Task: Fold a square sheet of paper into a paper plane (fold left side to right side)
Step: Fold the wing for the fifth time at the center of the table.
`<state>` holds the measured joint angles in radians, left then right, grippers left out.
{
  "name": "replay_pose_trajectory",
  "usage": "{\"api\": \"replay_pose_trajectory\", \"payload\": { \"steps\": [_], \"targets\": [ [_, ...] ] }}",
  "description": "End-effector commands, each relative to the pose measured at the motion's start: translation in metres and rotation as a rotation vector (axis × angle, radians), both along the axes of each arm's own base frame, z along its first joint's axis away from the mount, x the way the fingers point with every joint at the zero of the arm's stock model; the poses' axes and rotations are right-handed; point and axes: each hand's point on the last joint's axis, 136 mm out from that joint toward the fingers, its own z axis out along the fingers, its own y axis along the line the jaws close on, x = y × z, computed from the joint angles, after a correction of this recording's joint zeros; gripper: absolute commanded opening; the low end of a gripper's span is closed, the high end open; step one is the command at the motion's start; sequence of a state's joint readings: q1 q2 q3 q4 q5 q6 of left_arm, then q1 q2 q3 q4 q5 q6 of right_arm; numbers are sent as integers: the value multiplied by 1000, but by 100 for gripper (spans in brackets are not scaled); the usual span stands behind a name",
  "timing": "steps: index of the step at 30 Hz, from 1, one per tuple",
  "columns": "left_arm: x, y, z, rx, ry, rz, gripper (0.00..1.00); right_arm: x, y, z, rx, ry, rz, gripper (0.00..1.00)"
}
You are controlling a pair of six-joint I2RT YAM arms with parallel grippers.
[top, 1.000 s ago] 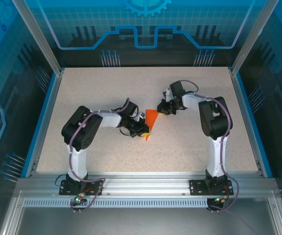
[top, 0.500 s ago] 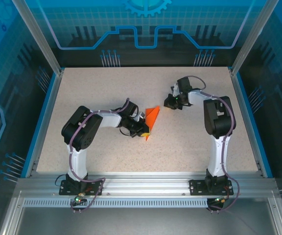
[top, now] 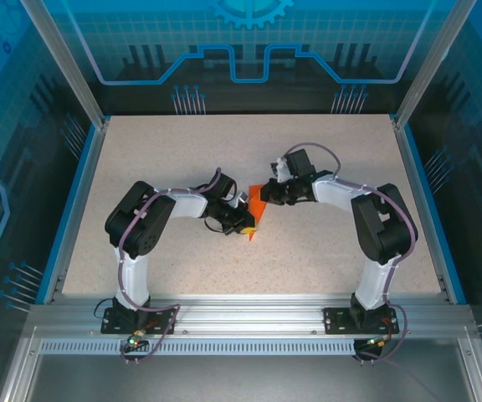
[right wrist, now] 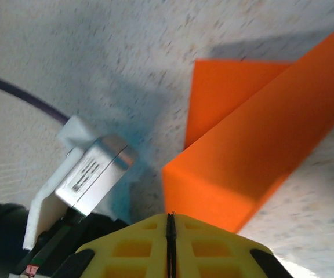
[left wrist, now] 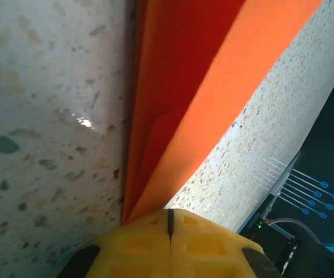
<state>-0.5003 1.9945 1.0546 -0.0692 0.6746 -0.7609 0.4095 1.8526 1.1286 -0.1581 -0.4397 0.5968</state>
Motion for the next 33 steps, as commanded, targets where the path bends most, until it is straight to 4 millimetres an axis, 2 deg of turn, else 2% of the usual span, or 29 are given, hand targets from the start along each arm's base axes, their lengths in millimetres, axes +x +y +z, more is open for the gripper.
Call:
{"api": "replay_pose_trajectory", "payload": {
  "steps": [1,6,12,17,21,25,33],
  "targets": [
    [-24,18,-33,119,131,23,0,0,11,-8,41,28,-4,10],
    [-22,16,-28,109,116,20,0,-4,17,-33,24,88,4,10],
    [-16,10,-12,67,65,11,0,-11,6,-59,-54,165,-18,10],
    [-10,5,14,26,0,2,3,-19,-2,-72,-113,210,-23,10],
    [-13,4,24,13,-9,-12,5,-21,-3,-74,-117,216,-21,9],
    [-20,1,24,14,8,-30,5,-21,-2,-75,-125,215,-18,9],
    [-26,5,3,61,52,-21,5,-21,-2,-75,-136,215,-14,9]
  ]
}}
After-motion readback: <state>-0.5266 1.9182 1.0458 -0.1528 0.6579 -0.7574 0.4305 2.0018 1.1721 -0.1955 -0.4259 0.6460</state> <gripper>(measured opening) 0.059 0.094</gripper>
